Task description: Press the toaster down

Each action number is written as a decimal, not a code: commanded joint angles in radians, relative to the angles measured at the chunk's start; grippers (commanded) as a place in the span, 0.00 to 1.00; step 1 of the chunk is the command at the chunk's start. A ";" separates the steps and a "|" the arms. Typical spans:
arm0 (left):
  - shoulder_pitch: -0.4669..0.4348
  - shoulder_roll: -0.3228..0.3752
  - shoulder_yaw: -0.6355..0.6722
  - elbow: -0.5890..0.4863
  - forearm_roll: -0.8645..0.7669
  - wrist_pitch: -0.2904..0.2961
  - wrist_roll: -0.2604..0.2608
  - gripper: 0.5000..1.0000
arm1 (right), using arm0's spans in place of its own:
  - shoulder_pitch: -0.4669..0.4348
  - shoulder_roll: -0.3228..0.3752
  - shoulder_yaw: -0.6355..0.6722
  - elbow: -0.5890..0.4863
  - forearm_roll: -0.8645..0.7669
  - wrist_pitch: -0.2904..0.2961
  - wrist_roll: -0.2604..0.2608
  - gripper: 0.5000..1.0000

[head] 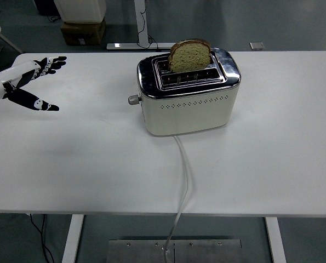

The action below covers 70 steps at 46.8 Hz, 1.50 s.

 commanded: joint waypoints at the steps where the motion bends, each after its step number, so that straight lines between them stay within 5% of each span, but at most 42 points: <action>1: 0.012 -0.013 0.000 0.000 0.023 0.037 -0.001 1.00 | 0.000 0.000 0.000 0.000 0.000 -0.001 0.000 1.00; 20: 0.013 -0.124 0.038 -0.021 0.179 0.071 -0.002 1.00 | 0.000 0.000 0.000 0.000 0.000 0.000 0.000 1.00; 40: -0.026 -0.102 0.038 -0.126 0.267 0.083 -0.054 1.00 | 0.000 0.000 0.000 0.000 0.000 -0.001 0.000 1.00; 46: -0.022 -0.108 0.040 -0.130 0.356 0.132 -0.054 1.00 | 0.000 0.000 0.000 0.000 0.000 0.000 0.000 1.00; 70: -0.016 -0.108 0.063 -0.126 0.366 0.134 -0.048 1.00 | 0.000 0.000 0.000 0.000 0.000 0.000 0.000 1.00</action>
